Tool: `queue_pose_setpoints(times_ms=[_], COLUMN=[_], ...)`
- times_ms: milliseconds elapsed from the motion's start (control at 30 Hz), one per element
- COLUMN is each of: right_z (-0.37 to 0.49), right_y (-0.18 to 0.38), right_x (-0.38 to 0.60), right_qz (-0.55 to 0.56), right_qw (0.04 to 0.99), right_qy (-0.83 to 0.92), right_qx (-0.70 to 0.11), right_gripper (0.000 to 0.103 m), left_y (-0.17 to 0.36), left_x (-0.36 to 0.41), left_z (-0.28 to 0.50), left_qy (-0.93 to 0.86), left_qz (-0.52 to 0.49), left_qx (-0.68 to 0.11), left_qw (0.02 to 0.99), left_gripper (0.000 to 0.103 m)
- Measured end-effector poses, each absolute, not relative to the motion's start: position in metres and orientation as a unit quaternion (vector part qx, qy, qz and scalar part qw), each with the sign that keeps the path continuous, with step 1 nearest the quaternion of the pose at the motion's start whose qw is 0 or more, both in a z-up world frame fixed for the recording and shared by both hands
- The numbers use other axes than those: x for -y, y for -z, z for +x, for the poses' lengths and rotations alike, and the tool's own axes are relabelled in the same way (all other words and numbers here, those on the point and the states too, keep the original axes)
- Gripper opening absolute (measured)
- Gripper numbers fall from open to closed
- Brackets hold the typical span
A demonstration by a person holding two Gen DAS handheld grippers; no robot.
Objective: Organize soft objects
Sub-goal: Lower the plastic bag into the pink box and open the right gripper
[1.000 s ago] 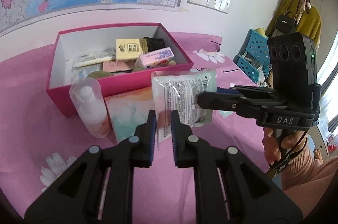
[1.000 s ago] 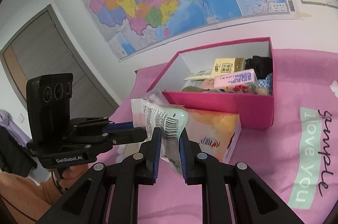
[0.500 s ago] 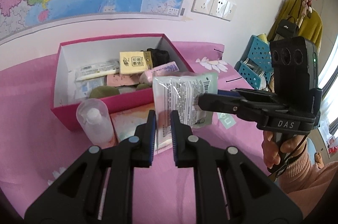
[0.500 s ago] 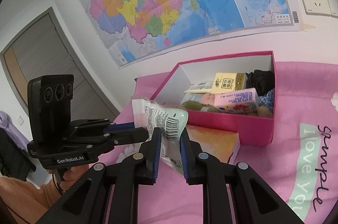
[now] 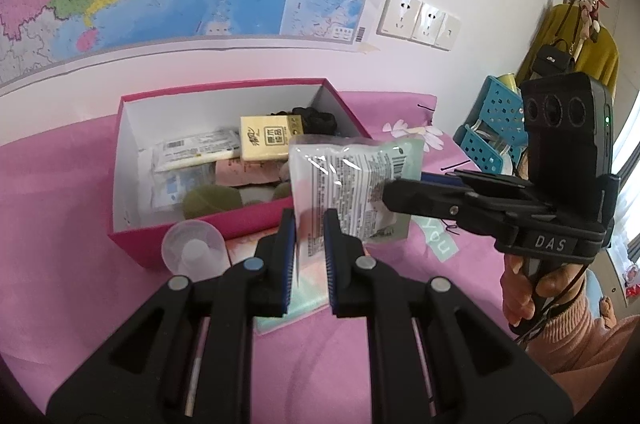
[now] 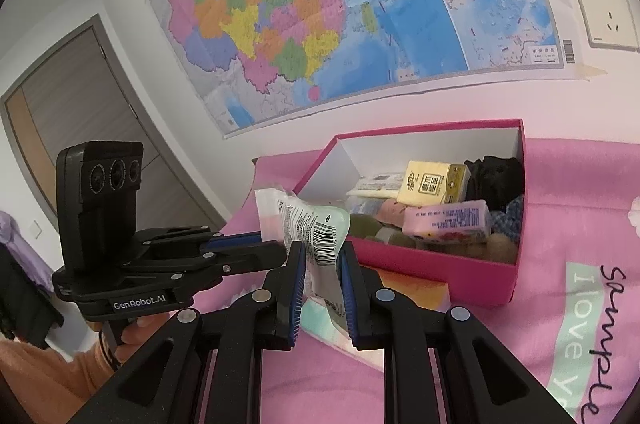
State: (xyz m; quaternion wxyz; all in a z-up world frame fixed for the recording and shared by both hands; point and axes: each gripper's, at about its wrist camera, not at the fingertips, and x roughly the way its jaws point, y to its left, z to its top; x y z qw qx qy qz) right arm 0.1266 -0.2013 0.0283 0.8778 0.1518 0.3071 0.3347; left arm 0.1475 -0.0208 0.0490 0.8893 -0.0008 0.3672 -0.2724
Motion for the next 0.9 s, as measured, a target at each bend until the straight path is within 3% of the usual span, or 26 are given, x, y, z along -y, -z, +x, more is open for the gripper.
queue_pose_setpoints(times_ms=[900], right_z=[0.157], right_y=[-0.04], right_x=[0.2], right_qz=[0.151], right_qw=[0.881], right_qy=[-0.333], right_qx=[-0.3], right_gripper=[0.018], left_y=[-0.057], left_x=[0.02], left_z=[0.179], left_qy=[0.254], left_qz=[-0.001], left_qx=[-0.367], left_qw=[0.895], left_gripper=[0.014])
